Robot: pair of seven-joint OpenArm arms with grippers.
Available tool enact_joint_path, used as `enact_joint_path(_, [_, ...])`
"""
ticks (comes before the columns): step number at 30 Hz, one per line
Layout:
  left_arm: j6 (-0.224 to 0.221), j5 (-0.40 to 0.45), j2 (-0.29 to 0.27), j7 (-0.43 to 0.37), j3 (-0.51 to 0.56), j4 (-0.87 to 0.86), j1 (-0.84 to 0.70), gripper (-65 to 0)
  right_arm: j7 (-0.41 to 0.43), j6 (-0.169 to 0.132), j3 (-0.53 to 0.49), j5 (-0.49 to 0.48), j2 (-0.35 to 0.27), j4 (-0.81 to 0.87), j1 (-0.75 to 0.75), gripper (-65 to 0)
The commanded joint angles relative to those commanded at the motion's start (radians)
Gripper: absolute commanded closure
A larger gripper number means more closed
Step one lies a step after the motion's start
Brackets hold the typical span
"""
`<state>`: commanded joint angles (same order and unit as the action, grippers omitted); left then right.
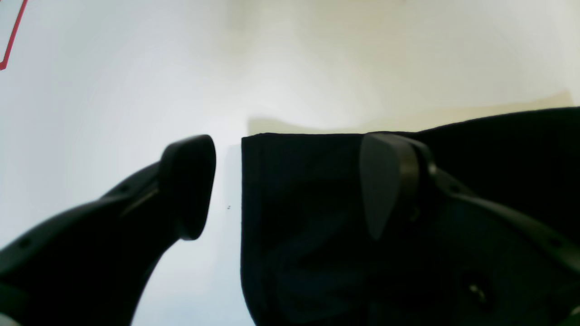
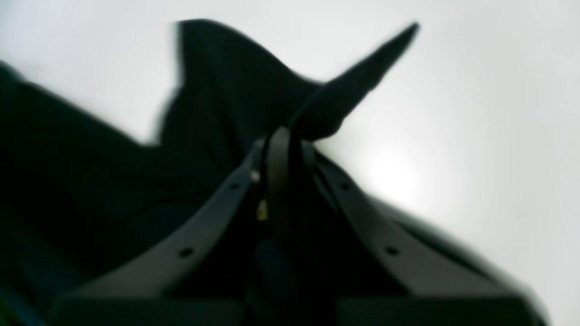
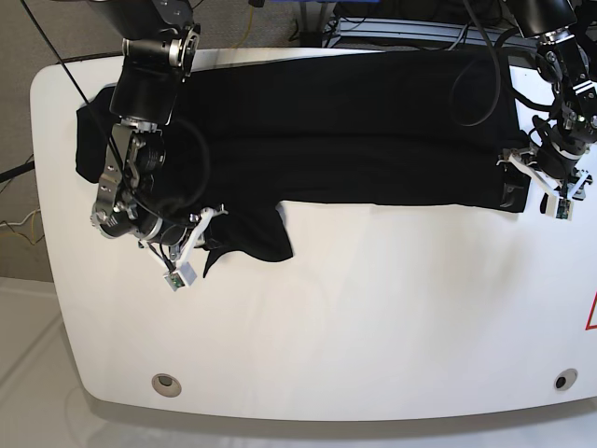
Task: Fold the T-shirt properly
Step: 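Grasp the hem corner with the right gripper and fold it toward the shoulders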
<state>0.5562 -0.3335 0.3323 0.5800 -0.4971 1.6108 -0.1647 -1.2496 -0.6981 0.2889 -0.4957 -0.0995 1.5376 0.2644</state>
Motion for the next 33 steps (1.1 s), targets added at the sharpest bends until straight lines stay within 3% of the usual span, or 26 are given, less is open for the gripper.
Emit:
enact_joint_path(1, [-0.001, 0.002, 0.001, 0.002, 0.001, 0.001, -0.003, -45.8, -0.049, 0.000, -0.001, -0.044, 0.002, 0.049, -0.030, 0.0])
enact_joint_path(5, [0.000, 0.002, 0.001, 0.002, 0.001, 0.000, -0.004, -45.9, -0.110, 0.000, 0.000, -0.124, 0.003, 0.131, -0.094, 0.0])
enact_joint_path(13, [-0.002, -0.003, 0.005, 0.012, 0.004, 0.006, -0.001, -46.6, -0.147, 0.000, -0.001, -0.247, 0.006, 0.263, -0.252, 0.0])
enact_joint_path(25, [-0.003, -0.005, 0.006, 0.019, 0.007, -0.004, 0.002, -47.0, -0.147, 0.000, -0.037, -0.321, 0.009, 0.315, -0.332, 0.0])
enact_joint_path(33, [-0.003, -0.008, 0.005, 0.022, 0.005, -0.004, 0.005, -46.9, -0.147, 0.000, -0.083, -0.316, 0.004, 0.343, -0.381, 0.0])
